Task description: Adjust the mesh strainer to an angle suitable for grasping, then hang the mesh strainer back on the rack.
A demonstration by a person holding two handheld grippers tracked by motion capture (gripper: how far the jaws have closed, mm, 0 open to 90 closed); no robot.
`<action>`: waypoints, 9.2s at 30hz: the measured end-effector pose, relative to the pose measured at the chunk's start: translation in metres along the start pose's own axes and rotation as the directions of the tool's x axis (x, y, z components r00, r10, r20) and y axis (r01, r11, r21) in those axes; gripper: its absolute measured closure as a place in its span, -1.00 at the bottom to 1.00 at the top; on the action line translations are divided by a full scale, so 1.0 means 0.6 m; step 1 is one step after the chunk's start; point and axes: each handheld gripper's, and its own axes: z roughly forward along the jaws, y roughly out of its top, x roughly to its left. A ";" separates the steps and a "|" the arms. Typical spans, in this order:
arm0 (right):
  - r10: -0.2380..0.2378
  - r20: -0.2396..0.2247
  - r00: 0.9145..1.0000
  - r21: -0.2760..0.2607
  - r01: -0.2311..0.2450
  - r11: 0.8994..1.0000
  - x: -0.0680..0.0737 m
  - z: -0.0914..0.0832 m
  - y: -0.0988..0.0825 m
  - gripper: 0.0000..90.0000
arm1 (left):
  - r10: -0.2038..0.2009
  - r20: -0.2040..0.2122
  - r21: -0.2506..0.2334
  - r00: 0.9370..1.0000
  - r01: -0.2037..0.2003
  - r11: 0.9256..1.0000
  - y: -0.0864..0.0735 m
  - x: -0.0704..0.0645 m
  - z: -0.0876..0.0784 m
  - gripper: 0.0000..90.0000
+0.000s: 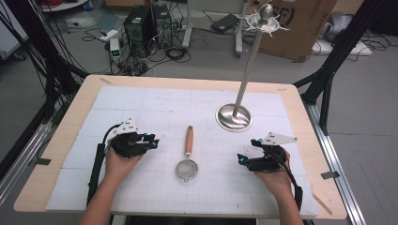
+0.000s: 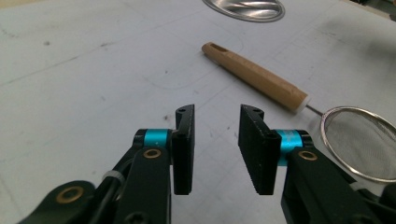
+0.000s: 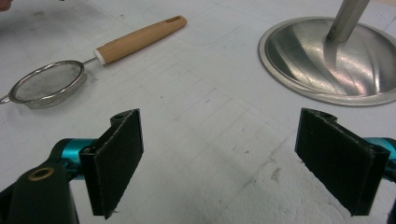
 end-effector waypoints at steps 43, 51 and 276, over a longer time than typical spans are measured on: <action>0.002 -0.007 1.000 0.014 -0.002 1.000 0.001 0.005 -0.002 -0.67 | 0.090 -0.026 0.210 0.996 -0.083 0.974 0.057 -0.040 0.173 1.00; 0.004 -0.007 1.000 0.011 -0.004 1.000 0.000 0.003 -0.002 -0.67 | 0.114 0.013 0.215 0.993 -0.114 0.970 0.072 -0.069 0.197 1.00; 0.009 -0.019 1.000 0.037 -0.008 0.999 0.000 0.006 -0.005 -0.67 | 0.276 0.226 0.594 0.934 -0.357 0.721 0.068 -0.106 0.120 0.53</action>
